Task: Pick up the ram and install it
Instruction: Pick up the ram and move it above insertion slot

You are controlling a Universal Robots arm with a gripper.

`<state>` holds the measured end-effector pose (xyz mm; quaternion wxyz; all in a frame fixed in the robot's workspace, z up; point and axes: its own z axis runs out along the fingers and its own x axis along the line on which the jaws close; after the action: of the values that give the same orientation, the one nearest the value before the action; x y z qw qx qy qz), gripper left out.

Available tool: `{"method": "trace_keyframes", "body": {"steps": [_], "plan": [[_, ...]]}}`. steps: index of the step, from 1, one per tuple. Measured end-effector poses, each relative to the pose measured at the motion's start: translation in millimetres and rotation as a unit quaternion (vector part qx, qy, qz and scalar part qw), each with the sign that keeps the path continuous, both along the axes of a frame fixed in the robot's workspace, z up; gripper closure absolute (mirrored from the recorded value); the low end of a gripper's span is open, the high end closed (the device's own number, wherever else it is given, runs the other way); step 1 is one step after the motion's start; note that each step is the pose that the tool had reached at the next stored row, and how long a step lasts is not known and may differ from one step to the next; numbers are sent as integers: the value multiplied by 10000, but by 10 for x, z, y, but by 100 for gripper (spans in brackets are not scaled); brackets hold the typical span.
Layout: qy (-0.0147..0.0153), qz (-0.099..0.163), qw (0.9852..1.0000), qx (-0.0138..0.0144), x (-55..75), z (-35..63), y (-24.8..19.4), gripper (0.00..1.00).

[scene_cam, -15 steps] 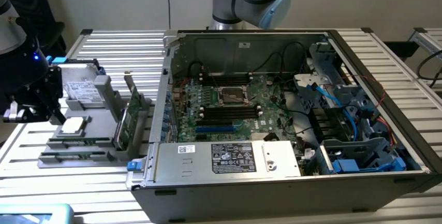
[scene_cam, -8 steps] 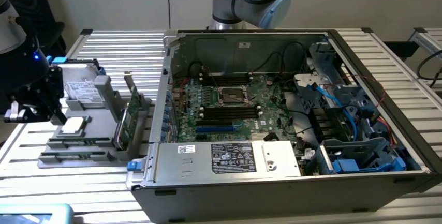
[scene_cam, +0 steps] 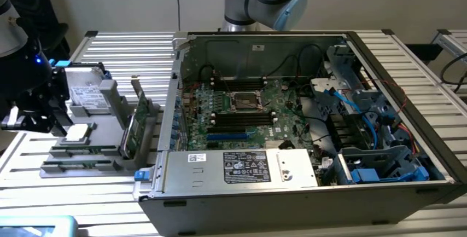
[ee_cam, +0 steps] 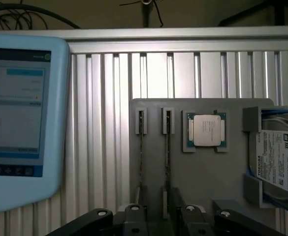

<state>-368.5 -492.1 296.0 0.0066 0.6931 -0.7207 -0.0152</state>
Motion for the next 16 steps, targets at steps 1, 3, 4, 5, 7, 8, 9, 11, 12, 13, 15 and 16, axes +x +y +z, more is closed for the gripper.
{"method": "trace_keyframes", "body": {"steps": [1,3,4,5,7,8,9,11,12,13,15,16], "plan": [[-1,5,10000,1,0,-7,0,70],[1,20,10000,1,-1,-32,0,64],[0,29,10000,1,-2,-52,0,64],[1,39,10000,1,-3,-69,0,64],[0,62,10000,2,-8,-106,-6,64],[1,74,10000,2,-12,-123,-15,64],[1,86,10000,6,-14,-142,-30,64],[4,117,9999,15,-14,-179,-68,64],[4,138,9999,15,-14,-197,-82,64],[4,163,9999,16,-13,-215,-87,64],[4,210,9998,16,-14,-252,-90,64],[4,231,9997,15,-13,-270,-90,64]]}}
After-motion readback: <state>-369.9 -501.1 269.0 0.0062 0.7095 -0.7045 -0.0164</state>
